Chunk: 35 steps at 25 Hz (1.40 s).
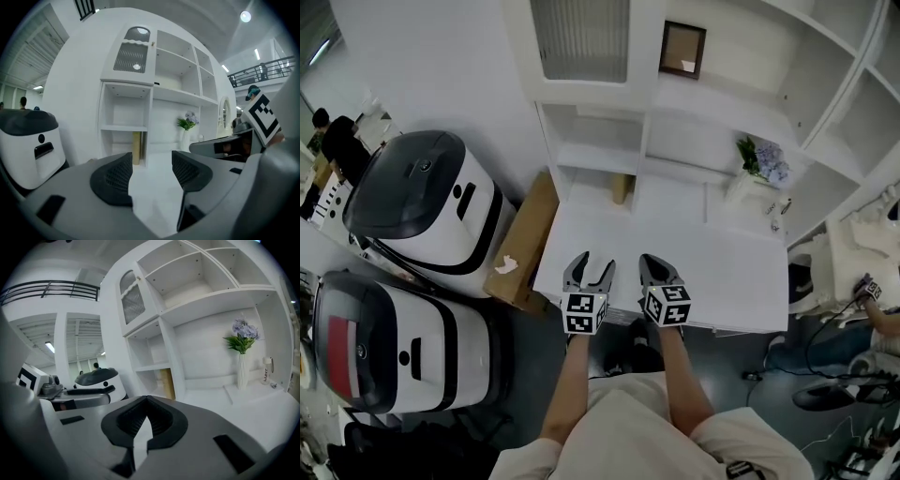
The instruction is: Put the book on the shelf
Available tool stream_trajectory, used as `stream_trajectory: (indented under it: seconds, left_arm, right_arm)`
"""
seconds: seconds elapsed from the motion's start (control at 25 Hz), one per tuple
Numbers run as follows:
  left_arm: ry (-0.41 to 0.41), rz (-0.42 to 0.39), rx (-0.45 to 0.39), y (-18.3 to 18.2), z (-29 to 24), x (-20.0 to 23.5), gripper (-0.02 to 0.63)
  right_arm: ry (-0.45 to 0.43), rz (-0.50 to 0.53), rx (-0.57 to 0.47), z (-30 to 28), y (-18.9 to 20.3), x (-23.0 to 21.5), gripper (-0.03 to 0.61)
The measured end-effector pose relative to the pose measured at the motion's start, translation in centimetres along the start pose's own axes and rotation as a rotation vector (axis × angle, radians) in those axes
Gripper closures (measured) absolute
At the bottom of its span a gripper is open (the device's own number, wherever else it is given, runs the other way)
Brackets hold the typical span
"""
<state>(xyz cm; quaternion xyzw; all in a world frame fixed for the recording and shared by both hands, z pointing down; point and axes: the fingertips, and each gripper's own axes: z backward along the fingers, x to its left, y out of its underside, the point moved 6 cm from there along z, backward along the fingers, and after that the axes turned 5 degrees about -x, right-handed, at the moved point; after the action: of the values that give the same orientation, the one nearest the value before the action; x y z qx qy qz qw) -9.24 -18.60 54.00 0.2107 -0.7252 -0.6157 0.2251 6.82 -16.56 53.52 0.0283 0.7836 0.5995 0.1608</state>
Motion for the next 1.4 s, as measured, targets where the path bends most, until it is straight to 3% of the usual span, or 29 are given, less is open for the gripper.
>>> stream_trajectory:
  seconds: [0.16, 0.68, 1.24, 1.4]
  left_arm:
    - [-0.007, 0.041, -0.024, -0.1, 2.4, -1.2, 0.341]
    - [-0.043, 0.013, -0.067, 0.1, 5.5, -0.7, 0.345]
    - [-0.052, -0.007, -0.086, -0.9, 4.7, -0.1, 0.554]
    - [-0.052, -0.021, -0.13, -1.3, 5.2, -0.3, 0.597]
  right_arm:
    - [-0.003, 0.001, -0.021, 1.3, 0.4, 1.3, 0.552]
    - [0.039, 0.092, -0.003, 4.3, 0.8, 0.5, 0.552]
    - [-0.008, 0.129, 0.008, 2.6, -0.6, 1.8, 0.552]
    - [-0.011, 0.122, 0.004, 2.7, -0.5, 1.7, 0.552]
